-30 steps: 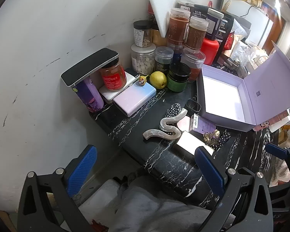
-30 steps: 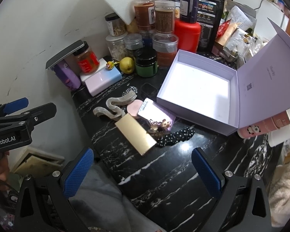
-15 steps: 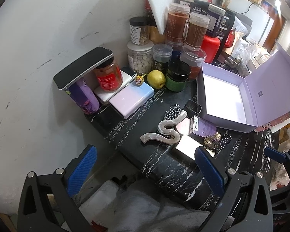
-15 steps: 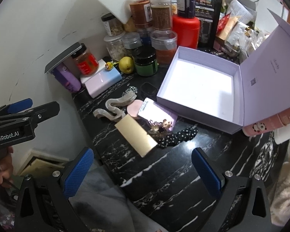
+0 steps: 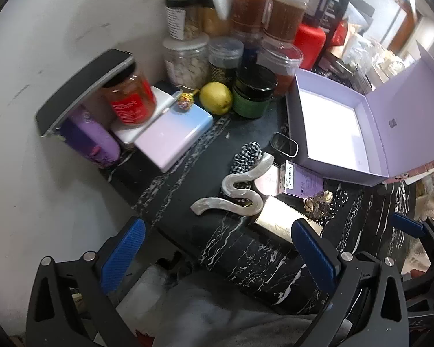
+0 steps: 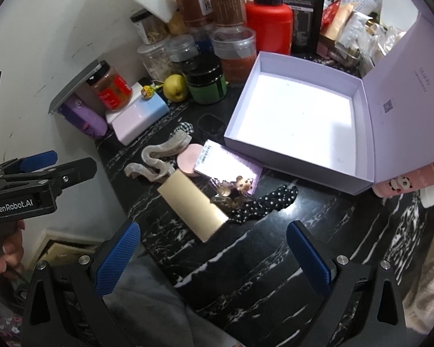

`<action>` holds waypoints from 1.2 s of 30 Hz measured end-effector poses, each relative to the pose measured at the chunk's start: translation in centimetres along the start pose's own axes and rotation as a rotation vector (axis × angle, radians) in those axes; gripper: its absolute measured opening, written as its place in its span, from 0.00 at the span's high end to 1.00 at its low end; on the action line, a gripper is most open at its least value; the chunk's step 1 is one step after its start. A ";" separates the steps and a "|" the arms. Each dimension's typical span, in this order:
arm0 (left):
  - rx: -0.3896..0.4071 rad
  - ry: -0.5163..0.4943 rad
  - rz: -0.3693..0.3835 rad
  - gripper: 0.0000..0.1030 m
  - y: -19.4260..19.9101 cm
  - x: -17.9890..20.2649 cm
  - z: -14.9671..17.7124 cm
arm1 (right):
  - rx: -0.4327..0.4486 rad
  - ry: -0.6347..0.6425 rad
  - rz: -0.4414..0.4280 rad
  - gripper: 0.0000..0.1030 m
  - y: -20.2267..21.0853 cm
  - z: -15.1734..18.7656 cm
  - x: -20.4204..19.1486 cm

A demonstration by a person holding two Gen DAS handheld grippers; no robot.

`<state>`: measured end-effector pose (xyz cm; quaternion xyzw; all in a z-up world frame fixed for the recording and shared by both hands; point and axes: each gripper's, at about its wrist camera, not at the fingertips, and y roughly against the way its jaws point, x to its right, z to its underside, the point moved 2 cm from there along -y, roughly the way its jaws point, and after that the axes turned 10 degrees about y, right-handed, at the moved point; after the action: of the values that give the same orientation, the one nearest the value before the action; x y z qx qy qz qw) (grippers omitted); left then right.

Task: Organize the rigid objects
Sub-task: 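Grasp the pearly white wavy claw clip with the left gripper while the right gripper grasps the black polka-dot scrunchie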

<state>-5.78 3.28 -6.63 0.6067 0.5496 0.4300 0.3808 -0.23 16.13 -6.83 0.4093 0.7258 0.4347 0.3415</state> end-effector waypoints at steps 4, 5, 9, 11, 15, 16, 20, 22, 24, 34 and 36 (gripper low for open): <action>-0.029 -0.035 0.021 0.00 -1.8 0.7 -0.2 | -0.023 0.016 -0.006 0.00 -1.1 0.1 0.6; -0.033 -0.041 0.022 0.00 -2.1 0.8 -0.3 | -0.028 0.015 -0.006 0.00 -1.4 0.0 0.7; -0.060 -0.075 0.022 0.00 -3.9 1.2 -0.5 | -0.049 0.067 -0.028 0.00 -2.4 0.0 1.2; -0.073 -0.095 0.018 0.00 -4.9 1.3 -0.5 | -0.058 0.066 -0.032 0.00 -3.0 0.0 1.4; -0.110 -0.119 0.010 0.00 -7.0 1.3 -0.8 | -0.083 0.117 -0.060 0.00 -4.1 -0.1 1.8; -0.116 -0.125 0.007 0.00 -7.5 1.3 -0.9 | -0.088 0.118 -0.061 0.00 -4.4 -0.1 1.9; -0.141 -0.155 0.000 0.00 -9.2 1.2 -1.2 | -0.113 0.105 -0.067 0.00 -5.6 -0.2 2.3; -0.154 -0.178 0.005 0.00 -9.9 1.4 -1.2 | -0.125 0.096 -0.069 0.00 -6.1 -0.3 2.5; -0.168 -0.213 0.023 0.00 -10.4 1.8 -1.2 | -0.134 0.086 -0.070 0.00 -6.6 -0.4 2.7; -0.190 -0.271 0.009 0.00 -11.8 1.7 -1.4 | -0.161 0.046 -0.065 0.00 -7.6 -1.0 3.9; -0.191 -0.269 -0.011 0.01 -12.1 1.3 -1.5 | -0.164 0.040 -0.065 0.00 -7.7 -0.9 4.1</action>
<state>-11.25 5.80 -17.32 0.6168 0.4535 0.3930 0.5094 -5.07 17.22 -14.02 0.3474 0.7073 0.4897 0.3732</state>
